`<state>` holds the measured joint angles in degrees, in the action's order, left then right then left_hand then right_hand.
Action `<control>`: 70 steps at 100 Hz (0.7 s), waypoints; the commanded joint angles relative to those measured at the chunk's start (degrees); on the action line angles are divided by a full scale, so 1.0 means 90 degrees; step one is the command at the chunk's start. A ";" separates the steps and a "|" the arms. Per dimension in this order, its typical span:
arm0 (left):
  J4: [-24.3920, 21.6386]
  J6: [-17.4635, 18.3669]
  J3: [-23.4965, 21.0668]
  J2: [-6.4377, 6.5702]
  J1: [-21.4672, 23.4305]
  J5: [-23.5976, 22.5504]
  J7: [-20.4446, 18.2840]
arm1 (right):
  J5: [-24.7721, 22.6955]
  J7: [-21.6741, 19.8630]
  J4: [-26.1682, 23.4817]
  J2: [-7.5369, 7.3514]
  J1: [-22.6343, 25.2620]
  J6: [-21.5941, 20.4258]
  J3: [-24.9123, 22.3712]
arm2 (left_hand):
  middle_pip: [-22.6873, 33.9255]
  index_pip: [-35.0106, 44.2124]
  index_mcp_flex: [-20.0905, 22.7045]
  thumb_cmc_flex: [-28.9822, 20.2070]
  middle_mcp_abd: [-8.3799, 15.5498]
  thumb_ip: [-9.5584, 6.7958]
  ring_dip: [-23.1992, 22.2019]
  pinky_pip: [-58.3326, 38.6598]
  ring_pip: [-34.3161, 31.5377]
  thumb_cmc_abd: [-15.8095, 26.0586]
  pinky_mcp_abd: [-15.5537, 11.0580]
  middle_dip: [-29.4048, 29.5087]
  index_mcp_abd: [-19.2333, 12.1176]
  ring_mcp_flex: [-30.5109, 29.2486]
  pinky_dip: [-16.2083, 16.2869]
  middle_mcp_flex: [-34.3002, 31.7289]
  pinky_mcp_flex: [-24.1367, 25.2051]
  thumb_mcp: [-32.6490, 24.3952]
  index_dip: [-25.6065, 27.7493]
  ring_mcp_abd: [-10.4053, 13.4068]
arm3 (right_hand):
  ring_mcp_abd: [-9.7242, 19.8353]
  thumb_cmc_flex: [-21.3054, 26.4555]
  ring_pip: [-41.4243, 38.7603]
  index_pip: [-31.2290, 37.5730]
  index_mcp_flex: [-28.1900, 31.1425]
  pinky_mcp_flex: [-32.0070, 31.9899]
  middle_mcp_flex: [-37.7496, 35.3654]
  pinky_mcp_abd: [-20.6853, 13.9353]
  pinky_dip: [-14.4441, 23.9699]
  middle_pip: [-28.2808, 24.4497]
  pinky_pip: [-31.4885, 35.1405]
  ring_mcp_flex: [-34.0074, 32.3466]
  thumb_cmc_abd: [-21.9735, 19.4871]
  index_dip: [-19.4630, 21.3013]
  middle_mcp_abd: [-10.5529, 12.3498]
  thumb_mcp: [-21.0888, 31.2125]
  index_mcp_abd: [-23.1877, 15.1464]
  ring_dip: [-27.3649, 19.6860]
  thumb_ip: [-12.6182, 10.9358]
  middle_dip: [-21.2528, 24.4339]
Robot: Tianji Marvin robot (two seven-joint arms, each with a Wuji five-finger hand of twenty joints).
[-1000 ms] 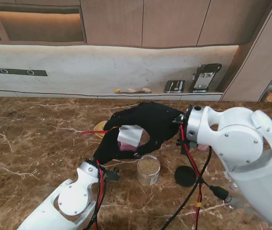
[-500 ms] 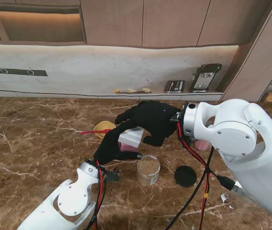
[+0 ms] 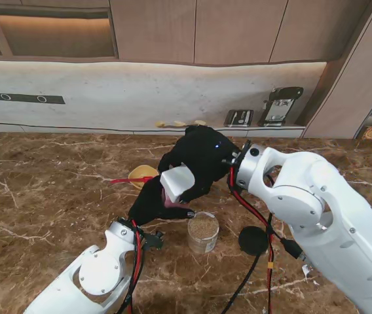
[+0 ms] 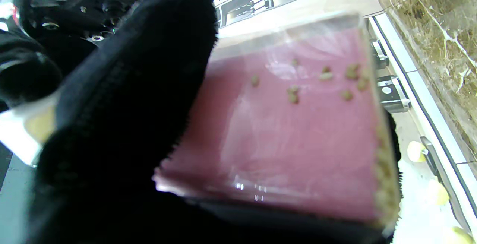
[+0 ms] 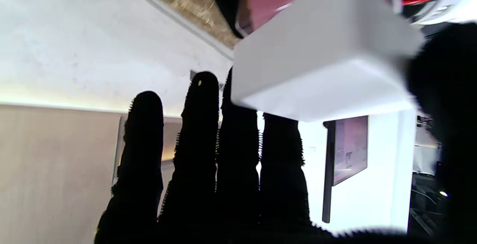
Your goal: Measure grain into the airtight container
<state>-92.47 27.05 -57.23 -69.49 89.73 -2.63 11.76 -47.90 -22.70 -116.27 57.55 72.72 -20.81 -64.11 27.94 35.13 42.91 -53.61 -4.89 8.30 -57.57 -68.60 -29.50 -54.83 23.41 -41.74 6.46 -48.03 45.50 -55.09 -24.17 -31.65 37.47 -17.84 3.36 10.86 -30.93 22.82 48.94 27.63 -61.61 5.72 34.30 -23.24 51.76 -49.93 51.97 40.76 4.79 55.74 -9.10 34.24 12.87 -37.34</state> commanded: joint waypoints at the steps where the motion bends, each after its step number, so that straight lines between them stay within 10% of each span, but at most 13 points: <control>1: -0.0021 0.0024 0.0019 -0.0026 0.0006 -0.0020 0.0026 | -0.0026 -0.0025 0.0045 0.0124 0.0168 0.0214 0.0060 | 0.0774 0.2633 0.1808 -0.1470 0.0752 0.0077 -0.0279 -0.0069 -0.0723 0.3467 -0.0309 -0.0083 -0.1742 -0.0653 0.0003 -0.0579 -0.0039 -0.2229 0.0108 0.0320 | -0.0132 0.0186 -0.0301 0.1404 0.0937 0.0275 -0.0474 0.0146 0.0202 -0.0395 0.0446 -0.0417 -0.0847 0.0196 0.0141 0.0606 -0.0196 0.0228 -0.0267 -0.0232; 41: -0.0028 0.0064 0.0013 -0.0028 0.0007 -0.0032 0.0043 | -0.1887 0.1336 -0.0074 0.0307 0.0504 0.1201 0.0499 | 0.0774 0.2628 0.1791 -0.1475 0.0760 0.0079 -0.0283 -0.0072 -0.0724 0.3466 -0.0326 -0.0086 -0.1753 -0.0648 0.0004 -0.0566 -0.0044 -0.2224 0.0110 0.0337 | -0.0498 -0.0021 -0.1548 0.2697 0.2733 0.1472 -0.2372 0.0337 -0.0129 -0.1311 0.2550 -0.2208 -0.1911 -0.0275 -0.0119 -0.0510 -0.0242 0.0314 -0.0649 -0.0137; 70: -0.0050 0.0064 -0.0003 -0.0029 0.0024 -0.0051 0.0061 | -0.2092 0.1739 -0.0049 0.0386 0.0567 0.1989 0.0812 | 0.0773 0.2621 0.1791 -0.1478 0.0754 0.0081 -0.0283 -0.0070 -0.0718 0.3468 -0.0329 -0.0094 -0.1742 -0.0642 0.0002 -0.0564 -0.0040 -0.2224 0.0105 0.0328 | -0.0630 0.0115 -0.2113 0.4227 0.2902 0.2080 -0.2424 0.0342 -0.0527 -0.2843 0.3288 -0.2814 -0.2574 -0.0782 -0.0221 -0.1048 -0.0199 0.0186 -0.1028 0.0191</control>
<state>-92.26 27.37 -57.69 -69.45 89.68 -2.58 12.30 -66.51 -6.46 -117.23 60.43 77.16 -3.63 -57.09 27.94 35.15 42.91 -53.61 -4.84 8.30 -56.81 -68.60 -28.76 -54.83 23.03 -41.34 6.29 -48.04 45.50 -55.14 -24.19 -31.65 37.48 -17.13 -3.10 3.76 -48.24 43.79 65.51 45.49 -77.39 7.80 30.84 -37.99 78.53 -71.95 50.12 31.65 0.78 35.66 -5.45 36.14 9.61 -35.03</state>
